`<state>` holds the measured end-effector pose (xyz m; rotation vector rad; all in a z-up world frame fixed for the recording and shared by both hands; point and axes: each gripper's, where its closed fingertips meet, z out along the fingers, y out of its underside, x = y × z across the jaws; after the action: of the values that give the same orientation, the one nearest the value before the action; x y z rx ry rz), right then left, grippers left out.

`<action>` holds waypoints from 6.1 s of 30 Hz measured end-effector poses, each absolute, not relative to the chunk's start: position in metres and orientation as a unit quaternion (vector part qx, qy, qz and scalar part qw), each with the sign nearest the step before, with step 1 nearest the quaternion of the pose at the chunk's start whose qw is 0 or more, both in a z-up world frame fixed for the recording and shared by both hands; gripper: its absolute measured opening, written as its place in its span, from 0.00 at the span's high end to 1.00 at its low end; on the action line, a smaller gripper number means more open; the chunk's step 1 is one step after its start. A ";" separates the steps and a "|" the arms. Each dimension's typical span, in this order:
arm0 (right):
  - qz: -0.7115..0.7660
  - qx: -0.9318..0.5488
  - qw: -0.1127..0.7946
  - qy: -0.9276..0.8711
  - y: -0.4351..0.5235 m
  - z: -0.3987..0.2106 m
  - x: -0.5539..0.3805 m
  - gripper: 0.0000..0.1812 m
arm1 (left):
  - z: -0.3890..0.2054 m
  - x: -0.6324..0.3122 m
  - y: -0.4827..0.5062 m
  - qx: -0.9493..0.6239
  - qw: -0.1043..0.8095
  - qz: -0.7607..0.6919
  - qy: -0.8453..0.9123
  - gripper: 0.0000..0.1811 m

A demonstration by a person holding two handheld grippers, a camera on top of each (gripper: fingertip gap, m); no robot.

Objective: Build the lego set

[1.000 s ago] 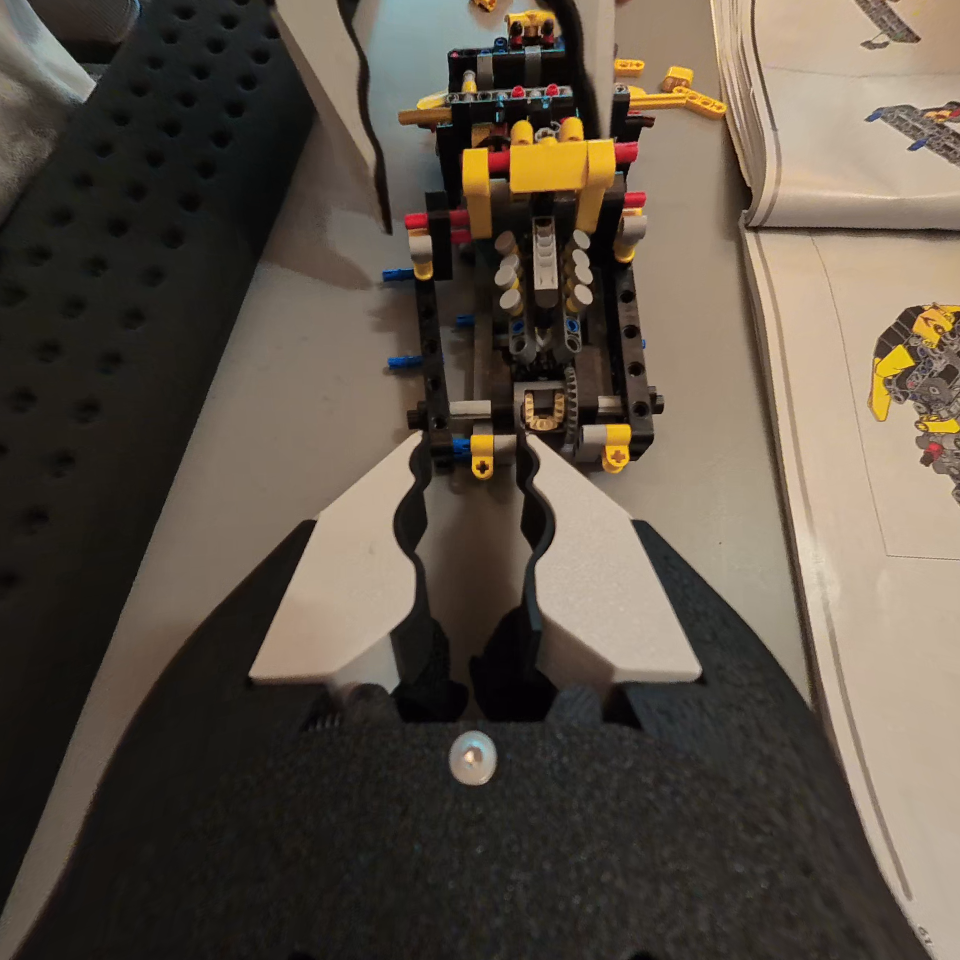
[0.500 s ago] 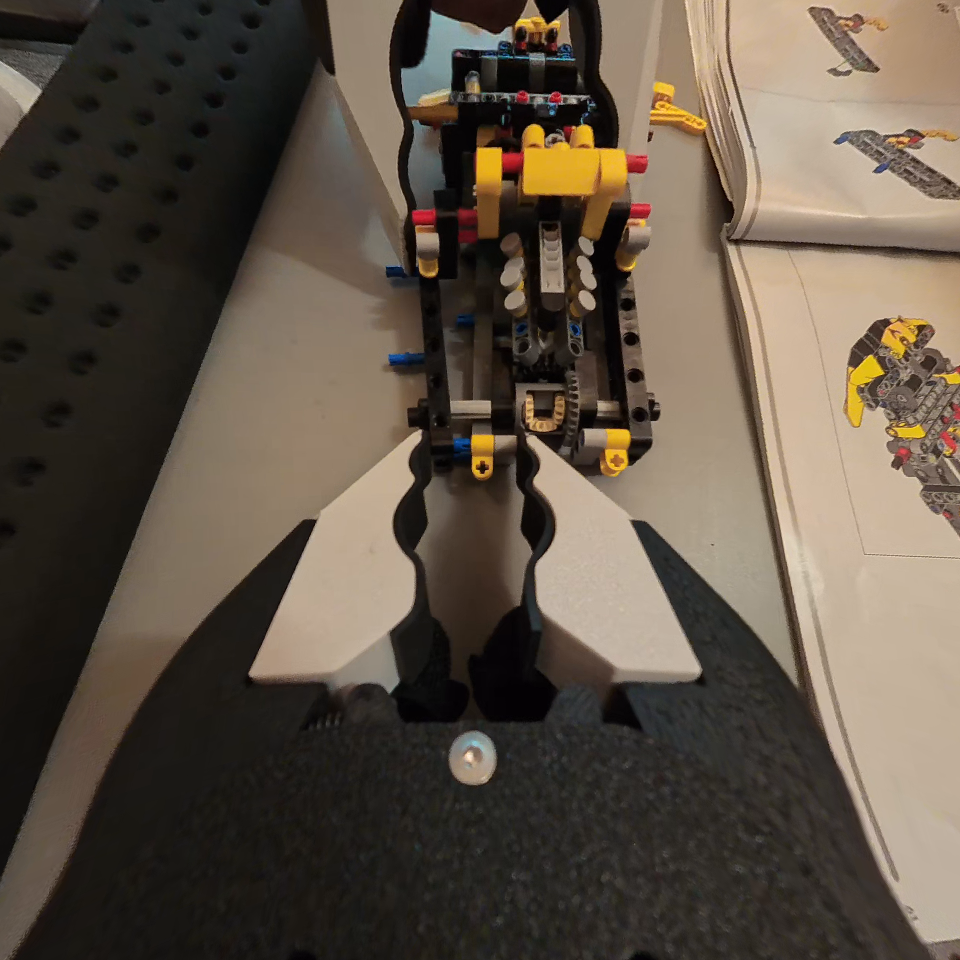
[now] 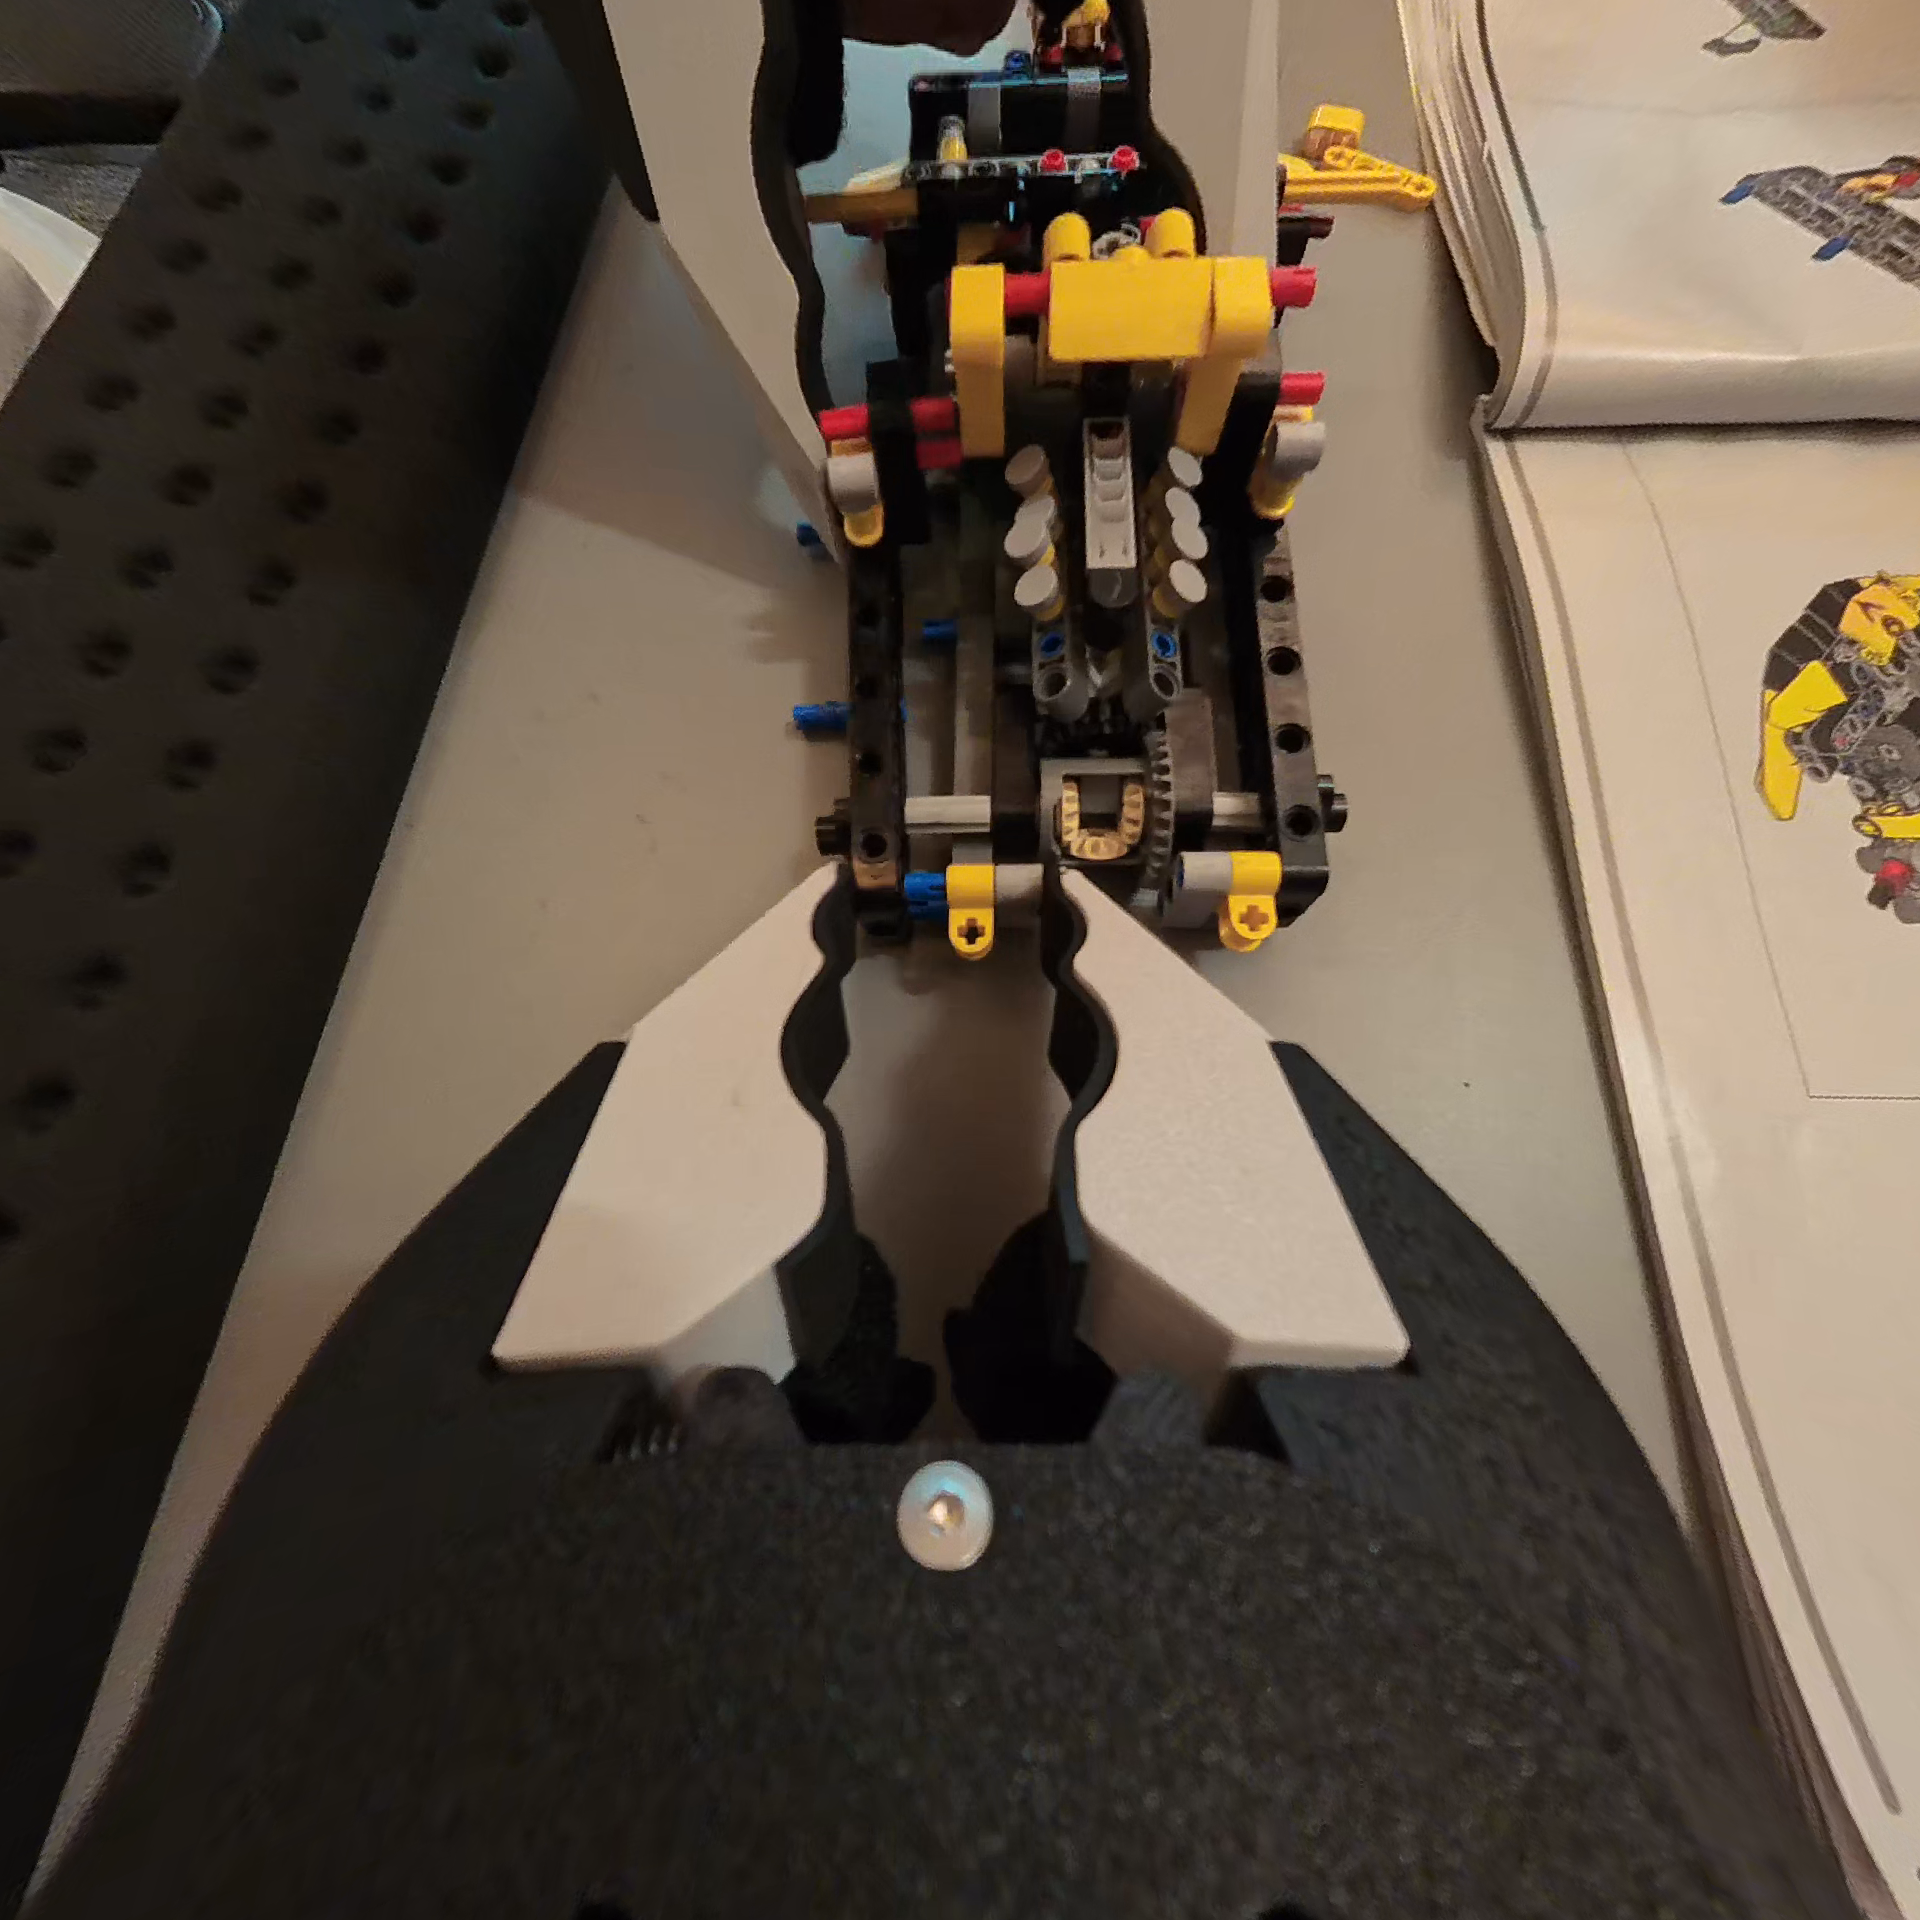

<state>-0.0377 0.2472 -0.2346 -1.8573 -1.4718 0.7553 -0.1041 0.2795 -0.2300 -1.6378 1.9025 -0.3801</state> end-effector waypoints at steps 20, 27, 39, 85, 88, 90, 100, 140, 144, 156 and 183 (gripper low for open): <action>0.275 -0.719 0.312 -0.557 0.249 -0.239 -0.039 0.81 | -0.188 -0.117 0.249 -0.747 0.360 -0.197 0.523 0.65; 0.270 -0.720 0.310 -0.559 0.249 -0.241 -0.039 0.81 | -0.195 -0.115 0.262 -0.809 0.444 -0.126 0.364 0.66; 0.270 -0.721 0.312 -0.557 0.250 -0.241 -0.039 0.81 | -0.198 -0.103 0.265 -0.803 0.449 -0.131 0.370 0.82; 0.278 -0.721 0.306 -0.556 0.249 -0.241 -0.039 0.81 | -0.207 -0.118 0.252 -0.659 0.310 -0.100 0.678 0.95; 0.279 -0.721 0.306 -0.556 0.249 -0.241 -0.039 0.81 | -0.208 -0.116 0.256 -0.635 0.308 -0.086 0.703 0.95; 0.280 -0.721 0.306 -0.556 0.249 -0.241 -0.039 0.81 | -0.208 -0.116 0.256 -0.621 0.309 -0.080 0.716 0.95; 0.281 -0.721 0.305 -0.556 0.249 -0.241 -0.039 0.81 | -0.206 -0.116 0.257 -0.597 0.321 -0.050 0.734 0.95; 0.291 -0.722 0.314 -0.544 0.250 -0.235 -0.037 0.73 | -0.205 -0.117 0.269 -0.599 0.332 -0.026 0.728 0.95; 0.249 -0.729 0.352 -0.531 0.263 -0.214 -0.033 0.74 | -0.205 -0.117 0.269 -0.594 0.332 -0.028 0.732 0.95; 0.257 -0.698 0.397 -0.537 0.265 -0.202 -0.105 0.76 | -0.205 -0.117 0.270 -0.583 0.333 -0.039 0.740 0.95; 0.345 -0.716 0.395 -0.461 0.274 -0.200 -0.118 0.84 | -0.207 -0.116 0.273 -0.602 0.333 -0.046 0.724 0.95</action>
<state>-0.1176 0.2744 -0.2003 -1.8145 -1.1696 0.8750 -0.1157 0.2732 -0.2066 -1.5726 1.8900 -0.1198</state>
